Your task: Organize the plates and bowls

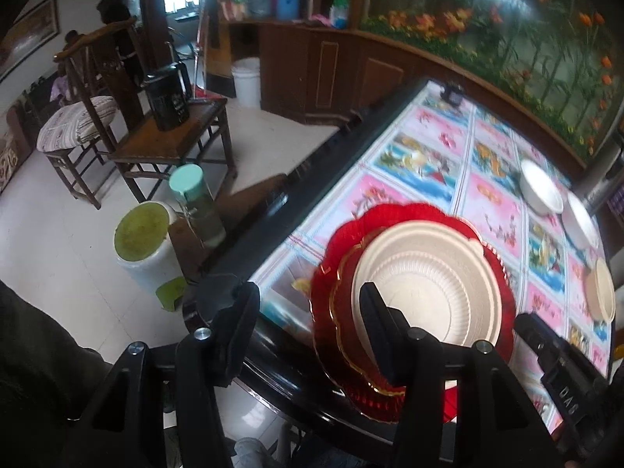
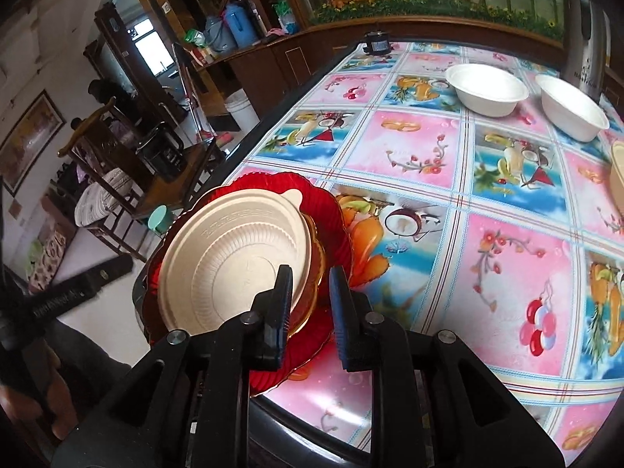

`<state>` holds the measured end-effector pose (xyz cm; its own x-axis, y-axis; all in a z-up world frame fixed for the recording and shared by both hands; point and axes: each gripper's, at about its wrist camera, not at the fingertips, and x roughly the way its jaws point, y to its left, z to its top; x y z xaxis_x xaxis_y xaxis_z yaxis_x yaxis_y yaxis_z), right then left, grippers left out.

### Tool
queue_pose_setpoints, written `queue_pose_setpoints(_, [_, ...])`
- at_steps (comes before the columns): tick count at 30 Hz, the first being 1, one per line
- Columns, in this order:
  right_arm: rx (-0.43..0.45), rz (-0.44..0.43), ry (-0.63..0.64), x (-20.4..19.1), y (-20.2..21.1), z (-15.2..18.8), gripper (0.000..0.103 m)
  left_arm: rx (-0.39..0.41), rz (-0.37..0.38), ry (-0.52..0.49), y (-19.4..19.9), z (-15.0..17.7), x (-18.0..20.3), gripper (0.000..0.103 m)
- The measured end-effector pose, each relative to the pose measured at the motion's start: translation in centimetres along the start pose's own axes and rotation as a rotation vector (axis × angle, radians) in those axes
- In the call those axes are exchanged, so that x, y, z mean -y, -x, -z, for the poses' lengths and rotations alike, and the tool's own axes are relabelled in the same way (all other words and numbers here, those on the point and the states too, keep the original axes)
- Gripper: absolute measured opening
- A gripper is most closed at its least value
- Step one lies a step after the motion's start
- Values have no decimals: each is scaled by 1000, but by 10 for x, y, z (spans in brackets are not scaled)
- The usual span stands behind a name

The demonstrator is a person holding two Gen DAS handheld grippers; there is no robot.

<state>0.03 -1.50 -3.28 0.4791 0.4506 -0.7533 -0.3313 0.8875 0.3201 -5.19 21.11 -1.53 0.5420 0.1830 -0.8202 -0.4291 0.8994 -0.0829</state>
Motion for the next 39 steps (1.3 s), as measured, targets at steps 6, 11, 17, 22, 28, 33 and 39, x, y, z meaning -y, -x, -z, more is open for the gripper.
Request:
queue_pose_setpoints(6, [125,-22,-36,19,30,-6,19,58,43,-25,19,-3,23,54])
queue_pose_setpoints(11, [216,47,-94,58,57,-8,19,82,122,-140,33,3,79,61])
queue_pose_setpoints(17, [233,120,-223,129,79,-2,19,1,254,-330,27,23,170,65])
queue_pose_setpoints(22, [242,137,-360,195,102,6,19,-118,344,-418,6,37,237,65])
queue_pose_setpoints(28, [297,148,-438,245,125,-3,19,-176,326,-395,-19,26,281,65])
queue_pose_setpoints(33, [318,119,-451,262,127,-13,19,-180,300,-392,-33,22,301,65])
queue_pose_setpoints(39, [332,73,-471,284,121,-20,20,-226,288,-386,-55,16,321,65])
